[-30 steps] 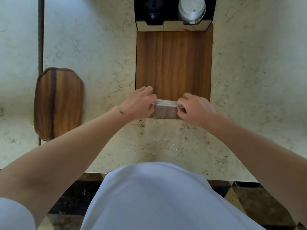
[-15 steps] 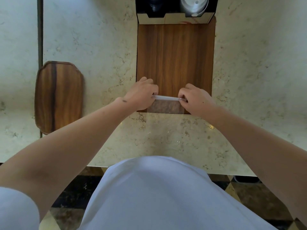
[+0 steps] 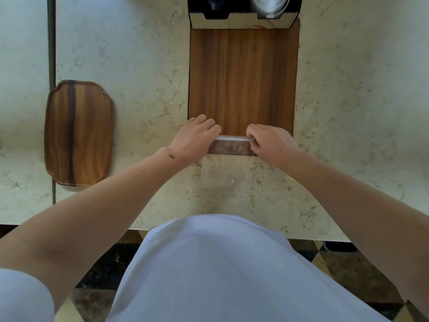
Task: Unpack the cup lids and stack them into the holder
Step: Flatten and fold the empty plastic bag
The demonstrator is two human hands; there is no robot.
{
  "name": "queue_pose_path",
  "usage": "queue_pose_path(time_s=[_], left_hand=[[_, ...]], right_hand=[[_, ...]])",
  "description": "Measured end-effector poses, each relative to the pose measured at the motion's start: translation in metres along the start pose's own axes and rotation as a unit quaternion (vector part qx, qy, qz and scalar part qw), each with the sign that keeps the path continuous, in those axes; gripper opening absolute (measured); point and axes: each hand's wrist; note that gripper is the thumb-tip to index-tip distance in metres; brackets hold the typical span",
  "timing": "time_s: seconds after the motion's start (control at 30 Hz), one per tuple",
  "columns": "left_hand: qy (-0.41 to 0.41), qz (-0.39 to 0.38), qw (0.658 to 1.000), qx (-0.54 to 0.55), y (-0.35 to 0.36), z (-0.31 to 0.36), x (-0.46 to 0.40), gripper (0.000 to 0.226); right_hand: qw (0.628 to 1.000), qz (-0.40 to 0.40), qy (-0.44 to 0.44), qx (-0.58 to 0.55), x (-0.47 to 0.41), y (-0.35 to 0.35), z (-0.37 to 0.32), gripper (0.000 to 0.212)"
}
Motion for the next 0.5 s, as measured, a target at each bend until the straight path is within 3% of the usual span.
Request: queue_pose_path(time_s=[0.33,0.5], left_hand=[[0.006,-0.027,1.000,0.003,0.004,-0.009,0.011,0.024],[-0.012,0.000,0.998,0.057,0.005,-0.006,0.020,0.019]], right_hand=[[0.999,-0.033,-0.030,-0.001,-0.001,-0.005,0.002,0.014],[0.999,-0.004,-0.022,-0.033,0.006,-0.004,0.002,0.023]])
Point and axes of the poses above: each hand's wrist, its own x-axis away from the middle knuckle, its own y-axis out of the palm, z = x × y, and after that the axes turned 6 degrees about x, right-handed
